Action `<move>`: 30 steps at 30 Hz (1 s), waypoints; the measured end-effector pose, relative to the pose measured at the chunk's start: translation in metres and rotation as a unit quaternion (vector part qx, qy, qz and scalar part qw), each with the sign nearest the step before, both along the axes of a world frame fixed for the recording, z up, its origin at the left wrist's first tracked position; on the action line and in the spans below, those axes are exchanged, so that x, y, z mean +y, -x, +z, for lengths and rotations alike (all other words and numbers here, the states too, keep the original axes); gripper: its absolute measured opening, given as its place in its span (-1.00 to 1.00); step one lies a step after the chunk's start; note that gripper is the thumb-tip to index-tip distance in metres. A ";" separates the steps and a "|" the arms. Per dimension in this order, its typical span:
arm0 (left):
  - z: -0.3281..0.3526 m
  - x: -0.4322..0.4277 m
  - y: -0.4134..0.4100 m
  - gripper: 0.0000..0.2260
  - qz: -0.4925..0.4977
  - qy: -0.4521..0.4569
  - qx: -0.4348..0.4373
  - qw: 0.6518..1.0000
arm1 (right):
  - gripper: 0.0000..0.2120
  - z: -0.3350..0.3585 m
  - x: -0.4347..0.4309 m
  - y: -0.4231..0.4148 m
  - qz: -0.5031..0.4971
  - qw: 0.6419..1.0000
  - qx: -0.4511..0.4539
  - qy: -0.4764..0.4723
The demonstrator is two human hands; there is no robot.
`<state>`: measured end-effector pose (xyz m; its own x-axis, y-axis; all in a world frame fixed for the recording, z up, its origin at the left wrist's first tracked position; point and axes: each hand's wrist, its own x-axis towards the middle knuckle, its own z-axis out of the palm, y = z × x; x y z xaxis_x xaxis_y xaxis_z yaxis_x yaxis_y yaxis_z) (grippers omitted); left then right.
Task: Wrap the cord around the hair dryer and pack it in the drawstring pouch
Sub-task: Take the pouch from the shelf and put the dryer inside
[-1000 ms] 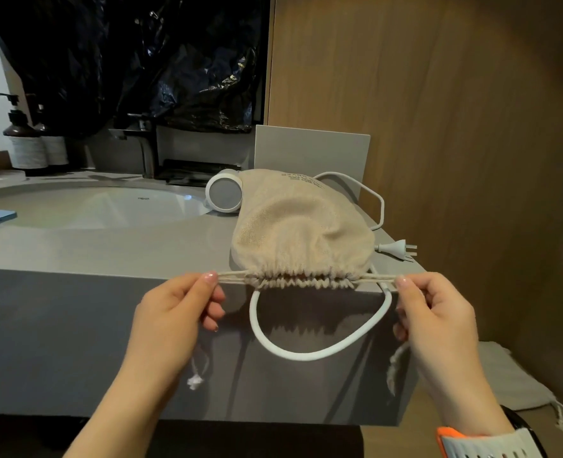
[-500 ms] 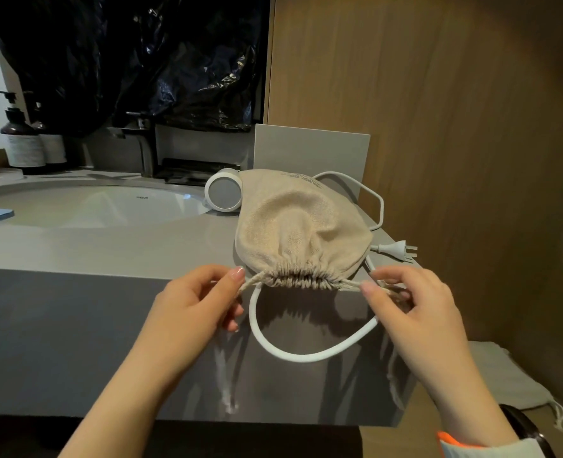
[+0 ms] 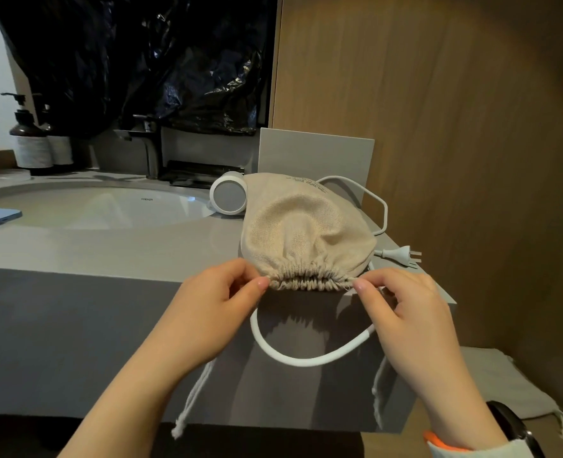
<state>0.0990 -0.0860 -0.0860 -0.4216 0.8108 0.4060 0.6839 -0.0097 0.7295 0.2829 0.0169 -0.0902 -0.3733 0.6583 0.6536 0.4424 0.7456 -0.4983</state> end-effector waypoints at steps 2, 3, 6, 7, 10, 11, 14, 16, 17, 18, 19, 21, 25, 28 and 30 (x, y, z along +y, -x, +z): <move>0.006 0.000 0.001 -0.78 -0.030 0.001 -0.092 0.995 | -0.87 0.003 -0.002 0.002 0.020 0.999 0.022 0.018; 0.009 0.001 0.000 -0.77 -0.051 0.003 -0.167 0.985 | -0.85 0.004 -0.002 0.003 0.025 0.999 0.029 0.018; 0.011 0.005 0.000 -0.78 -0.074 0.021 -0.261 0.962 | -0.77 0.004 -0.003 0.004 0.035 0.998 0.043 0.024; 0.008 0.005 0.001 -0.78 -0.068 0.023 -0.238 0.969 | -0.76 0.003 -0.003 0.003 0.040 0.998 0.047 0.030; 0.000 0.005 0.007 -0.76 -0.056 -0.005 -0.147 0.988 | -0.77 0.003 -0.002 0.001 0.052 0.997 0.050 0.033; -0.002 0.004 0.008 -0.74 -0.044 -0.017 -0.114 0.992 | -0.78 0.002 -0.002 0.000 0.049 0.997 0.047 0.030; -0.006 0.002 0.008 -0.72 0.004 -0.049 -0.024 0.998 | -0.86 -0.001 0.000 -0.002 0.024 0.999 0.039 -0.005; -0.007 0.001 0.008 -0.74 0.013 -0.074 0.015 0.997 | -0.89 -0.001 0.002 -0.003 0.017 0.999 0.029 -0.019; -0.008 0.001 0.009 -0.75 0.012 -0.085 0.032 0.996 | -0.89 -0.001 0.003 -0.003 0.019 0.999 0.025 -0.017; -0.009 0.001 0.010 -0.76 0.011 -0.093 0.042 0.995 | -0.89 -0.001 0.004 -0.004 0.020 0.999 0.022 -0.014; -0.010 0.000 0.011 -0.75 0.009 -0.098 0.046 0.994 | -0.89 -0.002 0.005 -0.004 0.019 0.999 0.021 -0.016; -0.011 -0.001 0.015 -0.73 0.009 -0.105 0.048 0.993 | -0.88 -0.004 0.008 -0.006 0.009 0.999 0.027 -0.028; -0.012 -0.006 0.028 -0.67 0.014 -0.114 0.062 0.991 | -0.88 -0.010 0.012 -0.009 -0.010 0.998 0.044 -0.040; -0.011 -0.005 0.029 -0.69 0.021 -0.117 0.073 0.990 | -0.88 -0.012 0.011 -0.007 -0.017 0.997 0.062 -0.032; -0.012 -0.004 0.026 -0.67 0.020 -0.113 0.074 0.991 | -0.85 -0.013 0.011 -0.008 -0.013 0.998 0.062 -0.018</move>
